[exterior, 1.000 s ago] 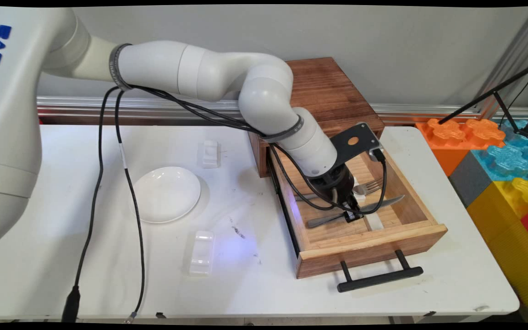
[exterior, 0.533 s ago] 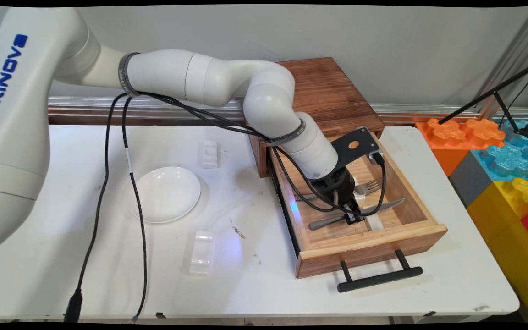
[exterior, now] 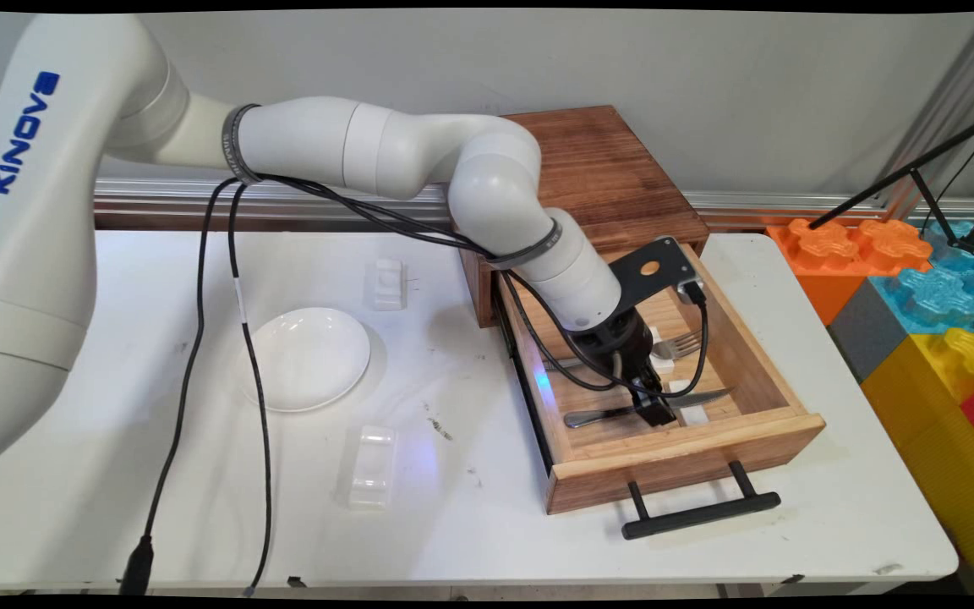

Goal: Place the picked object into the drawer

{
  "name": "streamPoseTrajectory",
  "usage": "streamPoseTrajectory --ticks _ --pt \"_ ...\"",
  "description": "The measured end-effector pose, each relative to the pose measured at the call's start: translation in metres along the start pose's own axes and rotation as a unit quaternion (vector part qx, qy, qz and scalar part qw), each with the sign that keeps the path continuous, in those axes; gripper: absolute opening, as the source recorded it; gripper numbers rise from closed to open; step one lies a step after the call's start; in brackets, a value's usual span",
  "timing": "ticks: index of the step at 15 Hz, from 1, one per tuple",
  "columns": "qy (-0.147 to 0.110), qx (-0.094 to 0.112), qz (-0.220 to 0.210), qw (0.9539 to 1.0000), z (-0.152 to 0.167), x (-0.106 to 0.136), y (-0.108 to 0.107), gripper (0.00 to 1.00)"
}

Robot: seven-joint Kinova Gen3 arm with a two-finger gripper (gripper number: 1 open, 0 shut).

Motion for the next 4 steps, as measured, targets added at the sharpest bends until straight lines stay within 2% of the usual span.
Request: streamPoseTrajectory --ticks 4 --pt "0.003 0.005 -0.007 1.0 -0.0065 0.0001 -0.0065 1.0"
